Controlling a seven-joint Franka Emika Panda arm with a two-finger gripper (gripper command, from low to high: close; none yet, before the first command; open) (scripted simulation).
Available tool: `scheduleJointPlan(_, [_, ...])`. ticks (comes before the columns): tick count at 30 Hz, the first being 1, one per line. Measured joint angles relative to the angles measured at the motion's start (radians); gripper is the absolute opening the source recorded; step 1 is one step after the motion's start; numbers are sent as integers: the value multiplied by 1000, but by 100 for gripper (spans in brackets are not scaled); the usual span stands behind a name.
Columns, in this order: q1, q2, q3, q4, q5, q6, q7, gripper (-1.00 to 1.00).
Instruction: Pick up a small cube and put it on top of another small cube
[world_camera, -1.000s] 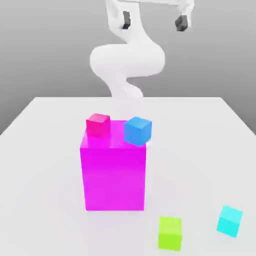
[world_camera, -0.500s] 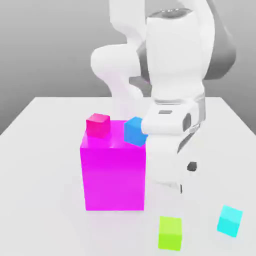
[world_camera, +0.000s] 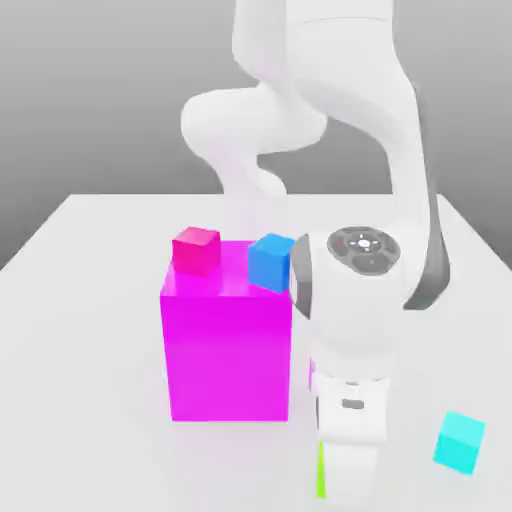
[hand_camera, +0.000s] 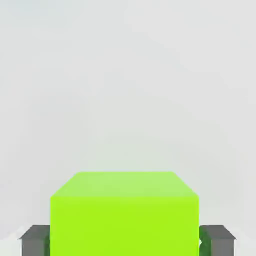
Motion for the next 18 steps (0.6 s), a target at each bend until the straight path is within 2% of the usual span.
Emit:
scheduleJointPlan(3, [-1, 2, 2, 0, 0, 2, -1, -100])
scheduleJointPlan(8, [37, -156, -47, -30, -67, -125, 52, -100])
scheduleJointPlan(14, [198, -243, 51, 30, -139, -269, 243, -100])
scheduleJointPlan(18, [233, -161, 79, 50, -147, -205, 280, -100])
